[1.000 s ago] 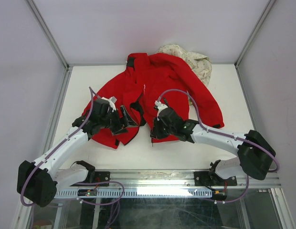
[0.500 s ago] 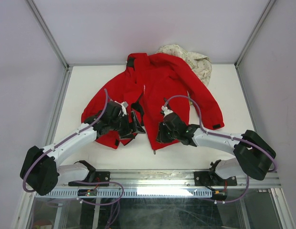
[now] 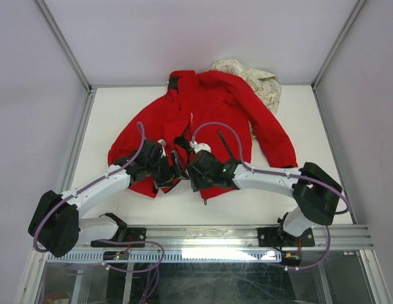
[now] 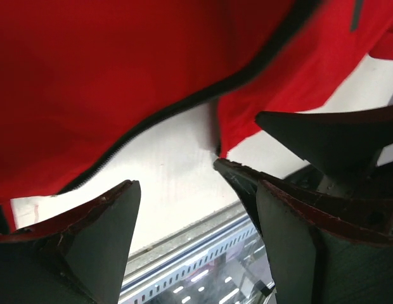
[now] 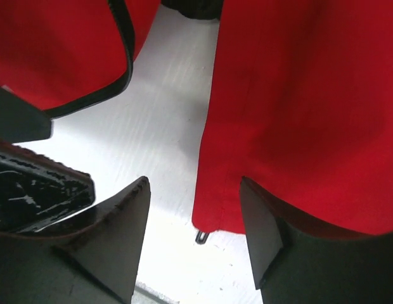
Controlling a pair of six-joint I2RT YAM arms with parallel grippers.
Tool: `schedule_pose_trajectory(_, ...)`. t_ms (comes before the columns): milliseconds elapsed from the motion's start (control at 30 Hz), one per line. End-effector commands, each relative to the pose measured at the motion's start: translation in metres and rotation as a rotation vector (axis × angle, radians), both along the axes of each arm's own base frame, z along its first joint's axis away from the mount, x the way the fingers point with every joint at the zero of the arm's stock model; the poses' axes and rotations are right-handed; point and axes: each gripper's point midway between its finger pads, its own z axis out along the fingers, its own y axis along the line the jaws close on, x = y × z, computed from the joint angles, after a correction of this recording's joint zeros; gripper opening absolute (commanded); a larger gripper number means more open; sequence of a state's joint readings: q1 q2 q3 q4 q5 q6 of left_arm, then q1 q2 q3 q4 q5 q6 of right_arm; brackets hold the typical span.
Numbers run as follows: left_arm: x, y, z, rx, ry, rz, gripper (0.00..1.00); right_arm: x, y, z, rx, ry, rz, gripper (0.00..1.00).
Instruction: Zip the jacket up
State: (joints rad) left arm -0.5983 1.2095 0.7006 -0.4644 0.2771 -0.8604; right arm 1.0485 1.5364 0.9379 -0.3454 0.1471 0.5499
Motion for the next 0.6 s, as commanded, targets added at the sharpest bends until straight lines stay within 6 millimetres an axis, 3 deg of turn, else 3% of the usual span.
schedule_pose_trajectory(0,0.01,0.01,0.005,-0.022,-0.04,0.067,0.75,0.016,-0.006,-0.003,-0.164,-0.107,-0.063,0.62)
schedule_pose_trajectory(200,0.006,0.011,0.003,-0.032,-0.025,0.061,0.75,0.019,-0.011,-0.013,-0.259,-0.114,-0.088,0.57)
schedule_pose_trajectory(400,0.002,0.008,0.005,-0.05,-0.014,0.041,0.74,0.018,-0.018,-0.004,-0.238,-0.122,-0.082,0.33)
schedule_pose_trajectory(567,0.0,0.002,0.006,-0.063,-0.011,0.021,0.74,0.016,-0.016,0.002,-0.139,-0.076,-0.059,0.19)
